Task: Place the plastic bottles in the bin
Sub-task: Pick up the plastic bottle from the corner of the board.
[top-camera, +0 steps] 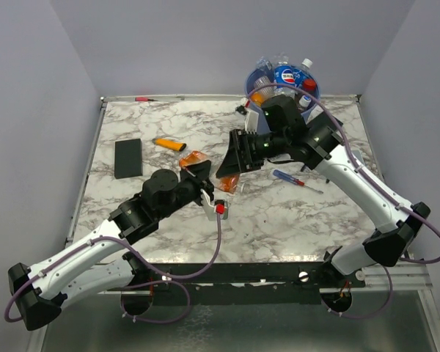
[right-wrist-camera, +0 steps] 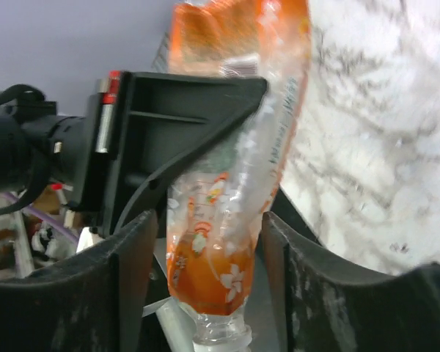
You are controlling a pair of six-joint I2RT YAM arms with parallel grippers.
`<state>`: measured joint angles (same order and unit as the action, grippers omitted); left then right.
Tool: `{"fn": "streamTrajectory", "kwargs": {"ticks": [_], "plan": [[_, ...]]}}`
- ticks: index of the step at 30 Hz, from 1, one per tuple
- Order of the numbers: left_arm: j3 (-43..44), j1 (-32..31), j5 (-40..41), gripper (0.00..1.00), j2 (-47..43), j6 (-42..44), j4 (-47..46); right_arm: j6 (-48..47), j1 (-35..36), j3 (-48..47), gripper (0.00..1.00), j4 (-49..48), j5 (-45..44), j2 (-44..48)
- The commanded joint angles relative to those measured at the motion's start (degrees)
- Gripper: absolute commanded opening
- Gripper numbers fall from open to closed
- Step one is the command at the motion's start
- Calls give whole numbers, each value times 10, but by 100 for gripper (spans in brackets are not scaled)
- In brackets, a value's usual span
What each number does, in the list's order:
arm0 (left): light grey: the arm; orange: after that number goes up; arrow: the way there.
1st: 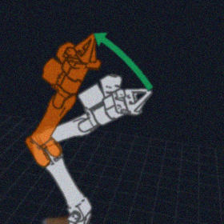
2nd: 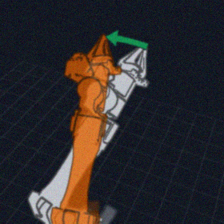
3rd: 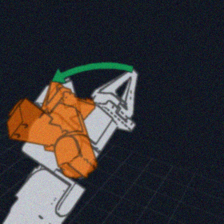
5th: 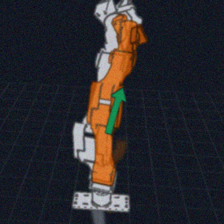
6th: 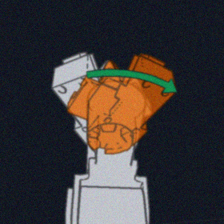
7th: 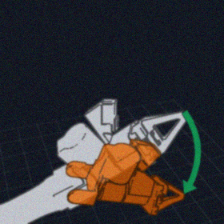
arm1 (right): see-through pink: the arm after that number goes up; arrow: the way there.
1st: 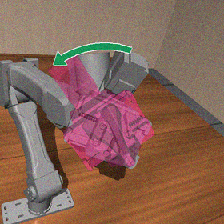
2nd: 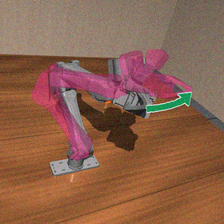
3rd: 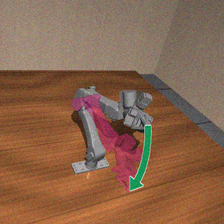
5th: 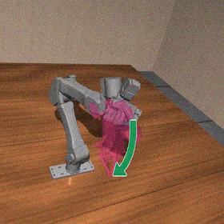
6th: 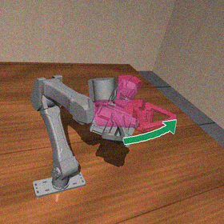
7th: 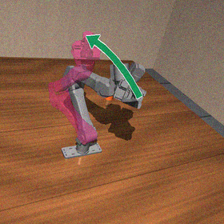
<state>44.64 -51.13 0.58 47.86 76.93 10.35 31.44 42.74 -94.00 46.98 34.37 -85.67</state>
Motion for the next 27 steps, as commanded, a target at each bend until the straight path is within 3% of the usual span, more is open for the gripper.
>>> {"fn": "streamTrajectory", "kwargs": {"ticks": [1,3,6,11,16,19,27], "plan": [[0,-4,-17,0,-2,-76,-47,-5,-2,-62,72,5,-2,38],[8,-4,-34,0,1,-132,-54,-15,-2,-99,83,24,-45,47],[31,-4,-60,0,11,-267,-59,-49,-2,-143,90,36,-144,78],[98,-5,-128,0,77,-579,-56,-91,-3,-29,99,-112,-218,214],[142,-3,-258,0,148,-774,-106,-112,-3,29,100,-163,-236,263],[156,-4,-298,0,175,-840,-142,-124,-2,44,100,-175,-246,272],[174,-3,-306,0,179,-889,-182,-137,-2,40,96,-164,-296,234]]}}
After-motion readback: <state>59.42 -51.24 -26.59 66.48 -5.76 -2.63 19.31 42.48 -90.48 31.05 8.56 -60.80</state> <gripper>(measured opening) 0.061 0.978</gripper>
